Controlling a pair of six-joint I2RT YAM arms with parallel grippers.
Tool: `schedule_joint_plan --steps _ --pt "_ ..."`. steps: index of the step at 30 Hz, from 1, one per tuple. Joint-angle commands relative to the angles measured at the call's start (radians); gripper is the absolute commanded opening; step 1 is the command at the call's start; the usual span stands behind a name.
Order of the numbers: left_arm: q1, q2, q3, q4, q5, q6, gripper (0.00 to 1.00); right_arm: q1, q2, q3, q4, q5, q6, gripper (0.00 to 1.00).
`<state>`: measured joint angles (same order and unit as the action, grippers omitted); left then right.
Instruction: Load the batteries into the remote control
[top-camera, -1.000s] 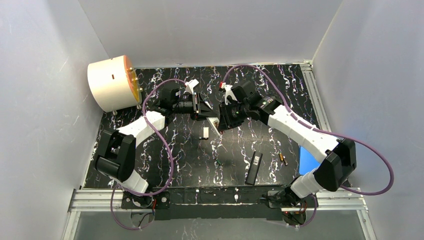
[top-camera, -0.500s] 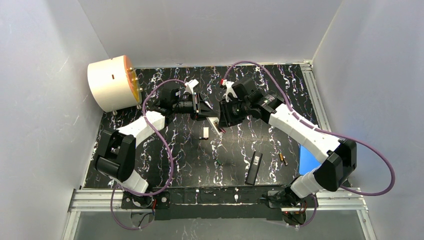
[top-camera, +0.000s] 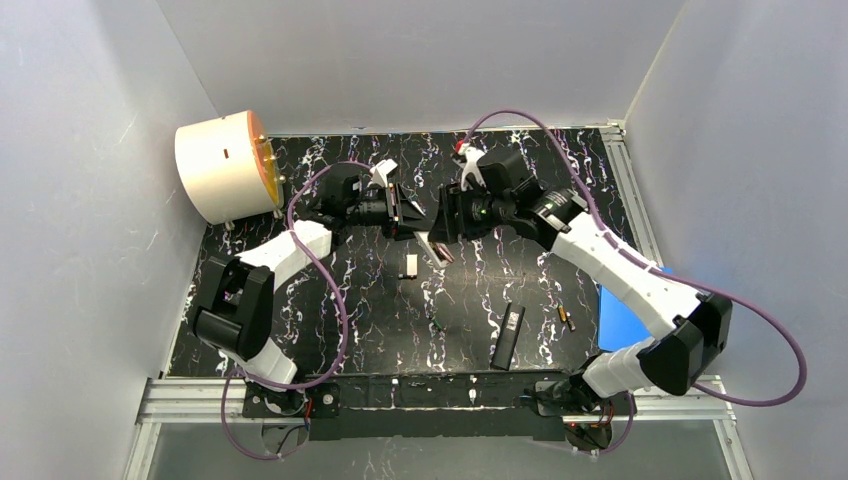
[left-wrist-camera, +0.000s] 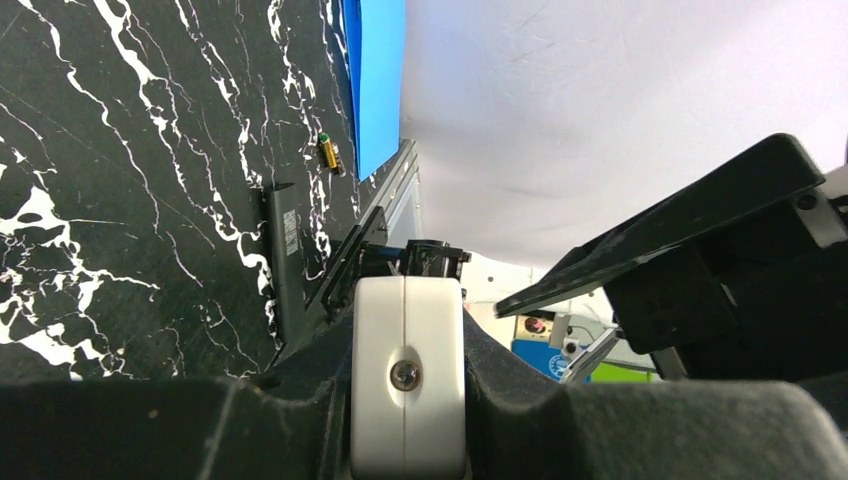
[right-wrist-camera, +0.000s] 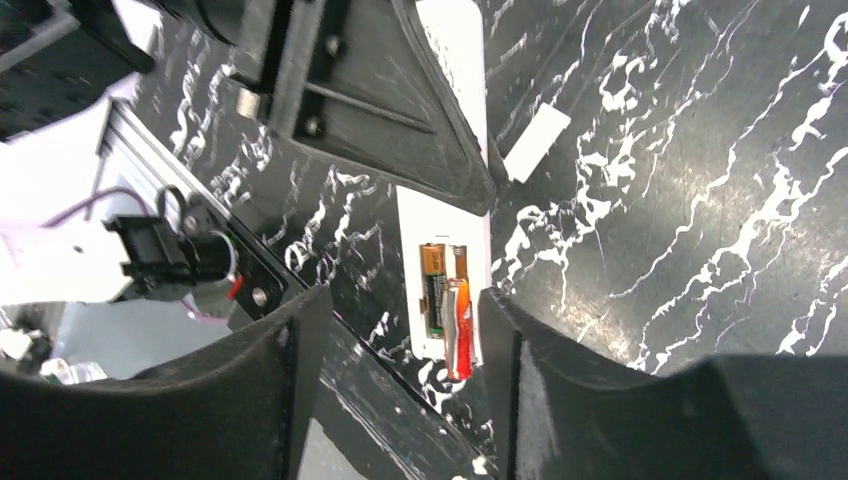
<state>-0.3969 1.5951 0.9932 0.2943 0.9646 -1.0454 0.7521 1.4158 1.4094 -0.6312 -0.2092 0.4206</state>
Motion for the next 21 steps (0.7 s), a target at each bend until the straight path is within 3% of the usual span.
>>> schedule_joint_plan --steps 1,7,13,21 --pt "-0.005 -0.004 0.040 0.072 0.019 -0.112 0.00 -0.022 -0.077 -0.020 0.132 0.059 0.089 0.69" --pt "-0.006 -0.061 0.062 0.173 -0.053 -0.318 0.00 -0.052 -0.213 -0.166 0.352 0.173 0.244 0.89" --pt "-0.005 -0.067 0.066 0.392 -0.120 -0.572 0.00 -0.065 -0.323 -0.327 0.646 0.190 0.438 0.95" --pt "-0.005 -0.063 0.069 0.548 -0.169 -0.714 0.00 -0.065 -0.360 -0.478 0.912 0.220 0.656 0.98"
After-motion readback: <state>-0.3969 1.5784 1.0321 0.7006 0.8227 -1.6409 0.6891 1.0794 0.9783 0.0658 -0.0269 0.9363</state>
